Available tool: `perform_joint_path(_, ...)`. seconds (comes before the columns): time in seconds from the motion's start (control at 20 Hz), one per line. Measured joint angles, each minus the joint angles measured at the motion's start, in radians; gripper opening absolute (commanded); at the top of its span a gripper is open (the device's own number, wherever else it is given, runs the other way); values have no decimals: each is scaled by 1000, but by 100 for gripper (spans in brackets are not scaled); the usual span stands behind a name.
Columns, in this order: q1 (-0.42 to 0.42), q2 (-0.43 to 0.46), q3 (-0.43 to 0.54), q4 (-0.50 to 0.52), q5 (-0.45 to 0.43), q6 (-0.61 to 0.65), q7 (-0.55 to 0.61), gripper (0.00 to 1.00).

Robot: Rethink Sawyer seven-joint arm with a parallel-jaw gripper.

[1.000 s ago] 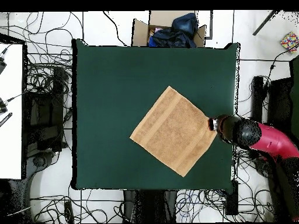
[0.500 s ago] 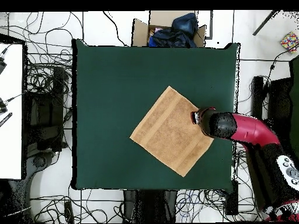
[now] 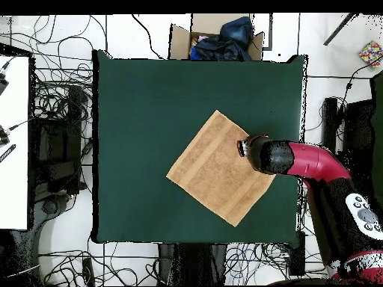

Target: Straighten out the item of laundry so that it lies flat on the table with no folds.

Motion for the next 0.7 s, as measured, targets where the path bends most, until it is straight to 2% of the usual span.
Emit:
perform_joint_path(0.45, 2, 4, -14, -47, 27, 9, 0, 100)
perform_joint_path(0.7, 7, 18, -31, -128, 66, 38, 0, 100)
